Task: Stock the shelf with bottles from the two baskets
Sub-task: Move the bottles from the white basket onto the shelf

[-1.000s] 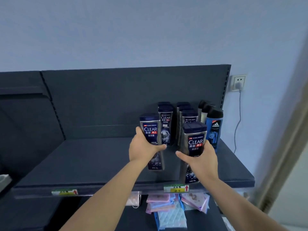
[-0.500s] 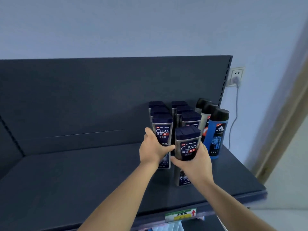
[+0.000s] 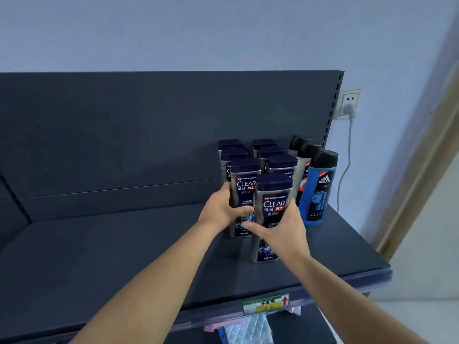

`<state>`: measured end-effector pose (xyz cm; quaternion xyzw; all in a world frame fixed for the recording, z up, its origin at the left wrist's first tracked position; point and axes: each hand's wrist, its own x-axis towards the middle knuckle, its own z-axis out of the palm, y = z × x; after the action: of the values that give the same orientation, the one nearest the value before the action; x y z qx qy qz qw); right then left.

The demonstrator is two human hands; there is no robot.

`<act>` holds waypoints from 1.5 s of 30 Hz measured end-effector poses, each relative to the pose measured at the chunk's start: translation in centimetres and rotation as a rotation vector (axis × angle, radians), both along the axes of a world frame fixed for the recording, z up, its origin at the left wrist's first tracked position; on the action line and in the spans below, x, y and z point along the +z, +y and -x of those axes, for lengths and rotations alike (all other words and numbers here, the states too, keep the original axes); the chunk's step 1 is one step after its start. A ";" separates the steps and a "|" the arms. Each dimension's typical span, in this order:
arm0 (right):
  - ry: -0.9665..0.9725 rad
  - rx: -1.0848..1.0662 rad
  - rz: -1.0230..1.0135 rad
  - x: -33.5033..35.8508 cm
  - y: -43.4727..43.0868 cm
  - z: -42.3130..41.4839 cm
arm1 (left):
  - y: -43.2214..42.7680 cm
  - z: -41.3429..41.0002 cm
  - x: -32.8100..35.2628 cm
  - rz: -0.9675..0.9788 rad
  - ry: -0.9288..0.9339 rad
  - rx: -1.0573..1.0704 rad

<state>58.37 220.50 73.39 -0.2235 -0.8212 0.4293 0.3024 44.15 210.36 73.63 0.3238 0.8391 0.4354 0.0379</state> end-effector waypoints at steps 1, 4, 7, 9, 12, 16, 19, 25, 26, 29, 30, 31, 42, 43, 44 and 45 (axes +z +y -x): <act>-0.014 0.018 0.001 0.0 -0.1 0.1 | 0.0 0.2 0.1 -0.004 -0.005 -0.010; -0.051 0.064 -0.013 -0.4 -0.8 0.5 | 0.1 0.5 0.5 0.005 -0.012 -0.016; -0.058 0.095 -0.021 -0.7 -1.7 1.2 | 0.0 0.7 0.6 0.020 -0.024 -0.003; -0.052 0.123 -0.018 -0.8 -2.0 1.6 | 0.0 0.9 0.5 0.033 -0.024 0.007; -0.052 0.157 -0.015 -0.8 -2.2 2.0 | 0.1 1.2 0.6 0.064 -0.005 0.005; -0.029 0.157 -0.005 -1.2 -2.3 1.9 | -0.1 1.1 0.7 0.082 -0.003 -0.006; -0.025 0.161 -0.005 -1.5 -2.4 2.0 | -0.3 0.9 0.7 0.097 0.003 -0.001; -0.028 0.170 -0.002 -1.8 -2.2 2.0 | -0.5 0.9 1.0 0.108 -0.008 -0.004; -0.028 0.177 0.000 -1.9 -2.2 2.0 | -0.6 1.0 1.0 0.106 -0.010 -0.008; -0.025 0.194 0.005 -2.0 -2.1 1.9 | -0.5 1.3 0.9 0.122 -0.005 -0.021; -0.026 0.199 0.007 -2.1 -2.0 1.9 | -0.5 1.4 0.8 0.140 0.004 -0.027; -0.028 0.201 0.006 -2.1 -2.0 1.9 | -0.4 1.5 0.9 0.155 0.014 -0.033; -0.024 0.195 -0.012 -2.6 -1.9 2.1 | -1.6 0.5 1.1 0.177 -0.026 0.003; -0.023 0.195 -0.015 -2.6 -1.9 2.1 | -2.2 0.2 1.0 0.188 -0.028 0.010; -0.024 0.194 -0.016 -2.6 -1.9 2.1 | -2.9 -0.1 0.8 0.222 -0.011 0.027; -0.026 0.192 -0.012 -2.5 -2.0 2.1 | -3.7 -0.5 0.8 0.279 0.036 0.055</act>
<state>56.30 218.55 70.88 -0.1477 -0.8451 0.4486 0.2506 44.65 206.66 74.39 0.3000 0.9006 0.3097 0.0553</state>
